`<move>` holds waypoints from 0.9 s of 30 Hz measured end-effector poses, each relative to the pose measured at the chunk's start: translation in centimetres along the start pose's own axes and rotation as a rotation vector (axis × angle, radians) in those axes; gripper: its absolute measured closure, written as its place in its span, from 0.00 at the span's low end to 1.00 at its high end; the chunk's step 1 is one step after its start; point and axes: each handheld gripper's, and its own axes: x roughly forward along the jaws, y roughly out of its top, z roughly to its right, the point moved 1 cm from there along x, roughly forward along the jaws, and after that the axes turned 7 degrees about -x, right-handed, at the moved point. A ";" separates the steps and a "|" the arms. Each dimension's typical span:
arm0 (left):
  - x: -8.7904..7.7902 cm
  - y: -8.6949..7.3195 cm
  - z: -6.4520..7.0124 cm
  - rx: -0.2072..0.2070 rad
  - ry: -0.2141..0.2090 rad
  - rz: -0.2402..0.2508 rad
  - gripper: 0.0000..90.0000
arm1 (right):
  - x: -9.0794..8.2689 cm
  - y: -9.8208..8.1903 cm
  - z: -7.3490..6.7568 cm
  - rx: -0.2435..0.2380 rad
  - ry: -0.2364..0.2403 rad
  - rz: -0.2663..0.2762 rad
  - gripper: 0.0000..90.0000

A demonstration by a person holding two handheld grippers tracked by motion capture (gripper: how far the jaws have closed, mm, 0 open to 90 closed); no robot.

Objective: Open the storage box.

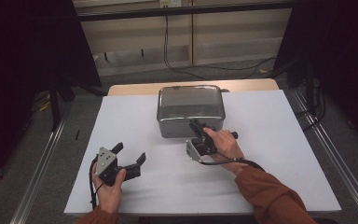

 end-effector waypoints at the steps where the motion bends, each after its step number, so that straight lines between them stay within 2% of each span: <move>1: 0.1 0.0 0.0 0.003 -0.003 0.002 0.06 | 0.0 0.0 0.0 0.003 0.000 -0.001 0.87; 7: 0.3 0.1 0.1 0.011 0.004 -0.008 0.06 | -0.1 -0.1 0.1 0.016 0.003 0.002 0.87; 11: 0.4 0.0 0.2 0.013 -0.006 -0.013 0.06 | -0.1 -0.1 0.2 0.015 0.002 0.004 0.87; 14: 0.4 0.1 0.2 0.018 -0.030 -0.012 0.05 | 0.0 -0.1 0.2 0.012 0.004 0.004 0.87; 16: 0.6 0.1 0.3 0.017 -0.068 -0.013 0.04 | -0.1 -0.1 0.4 0.026 0.008 0.008 0.87; 20: 1.4 0.2 0.6 0.020 -0.090 -0.032 0.03 | -0.1 -0.1 0.6 0.018 0.010 0.013 0.87; 24: 1.8 0.3 0.7 0.038 -0.084 -0.032 0.03 | -0.1 -0.3 1.0 0.031 0.000 0.014 0.88; 25: 1.8 0.4 0.7 0.029 -0.083 -0.026 0.03 | -0.1 -0.3 1.0 0.029 0.001 0.014 0.88; 27: 1.9 0.4 0.7 0.037 -0.083 -0.026 0.03 | -0.1 -0.2 1.1 0.018 0.002 0.012 0.88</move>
